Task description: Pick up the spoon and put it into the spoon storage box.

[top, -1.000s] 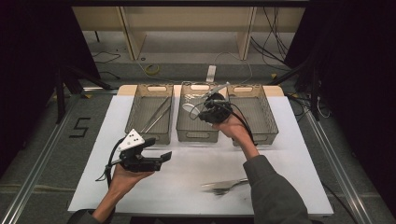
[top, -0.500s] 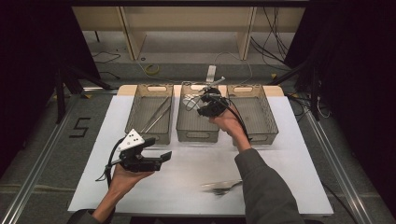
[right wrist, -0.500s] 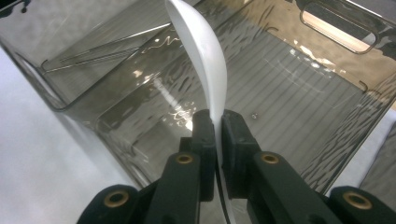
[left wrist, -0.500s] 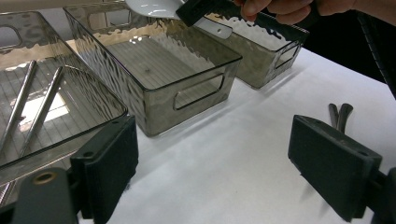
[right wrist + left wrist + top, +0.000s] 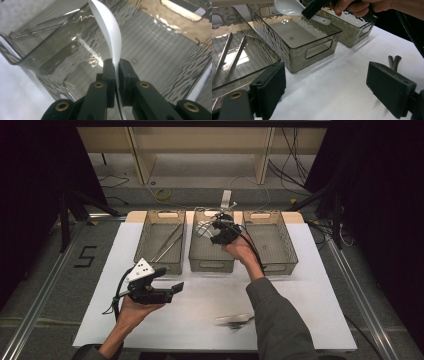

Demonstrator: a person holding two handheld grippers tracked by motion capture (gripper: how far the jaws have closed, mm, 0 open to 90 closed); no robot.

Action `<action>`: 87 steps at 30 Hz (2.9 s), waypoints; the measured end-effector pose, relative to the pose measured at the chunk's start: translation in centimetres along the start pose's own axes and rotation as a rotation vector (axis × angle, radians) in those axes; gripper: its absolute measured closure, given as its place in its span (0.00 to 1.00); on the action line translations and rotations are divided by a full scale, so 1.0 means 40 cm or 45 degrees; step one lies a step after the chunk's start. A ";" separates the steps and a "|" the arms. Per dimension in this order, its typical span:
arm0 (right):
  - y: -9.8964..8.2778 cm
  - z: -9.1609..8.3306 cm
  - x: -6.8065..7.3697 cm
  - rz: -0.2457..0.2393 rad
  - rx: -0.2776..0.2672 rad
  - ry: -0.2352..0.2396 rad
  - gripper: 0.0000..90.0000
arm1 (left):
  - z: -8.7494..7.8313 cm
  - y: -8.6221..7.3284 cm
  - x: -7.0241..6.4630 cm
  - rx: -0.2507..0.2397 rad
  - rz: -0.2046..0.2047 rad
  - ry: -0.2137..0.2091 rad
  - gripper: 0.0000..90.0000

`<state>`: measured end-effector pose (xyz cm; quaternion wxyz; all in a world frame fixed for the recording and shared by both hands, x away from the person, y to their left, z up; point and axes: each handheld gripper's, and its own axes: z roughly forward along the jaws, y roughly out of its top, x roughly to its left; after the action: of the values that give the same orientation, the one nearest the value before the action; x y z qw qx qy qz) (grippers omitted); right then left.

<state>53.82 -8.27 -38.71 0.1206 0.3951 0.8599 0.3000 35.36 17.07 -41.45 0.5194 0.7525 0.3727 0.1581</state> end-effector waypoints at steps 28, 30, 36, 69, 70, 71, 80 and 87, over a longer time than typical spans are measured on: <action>-0.024 0.049 0.006 0.024 0.061 0.015 0.95 | 0.002 0.000 -0.003 0.001 0.003 0.001 0.17; -0.025 0.052 0.008 0.021 0.066 0.021 0.95 | 0.002 0.000 -0.003 0.002 0.004 0.001 0.17; -0.029 0.063 0.015 0.019 0.093 0.030 0.93 | 0.003 0.000 -0.003 0.006 0.003 0.001 0.17; -0.209 -0.189 0.069 -0.098 -0.194 0.210 0.43 | 0.001 0.000 -0.001 0.003 -0.003 0.001 0.17; -0.222 -0.196 0.067 -0.104 -0.202 0.207 0.42 | 0.001 0.000 -0.002 0.001 -0.005 0.001 0.17; -0.236 -0.203 0.066 -0.102 -0.206 0.208 0.42 | 0.002 0.000 -0.002 0.001 -0.006 0.001 0.17; -0.355 -0.237 0.026 -0.036 -0.231 0.179 0.41 | 0.002 0.001 -0.002 -0.001 -0.005 0.004 0.17; -0.425 -0.246 -0.011 0.035 -0.221 0.134 0.38 | 0.002 0.001 -0.003 -0.002 -0.002 0.004 0.17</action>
<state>39.42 -21.37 -41.35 0.1049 0.3784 0.8303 0.3955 35.34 16.94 -41.44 0.5198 0.7515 0.3739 0.1591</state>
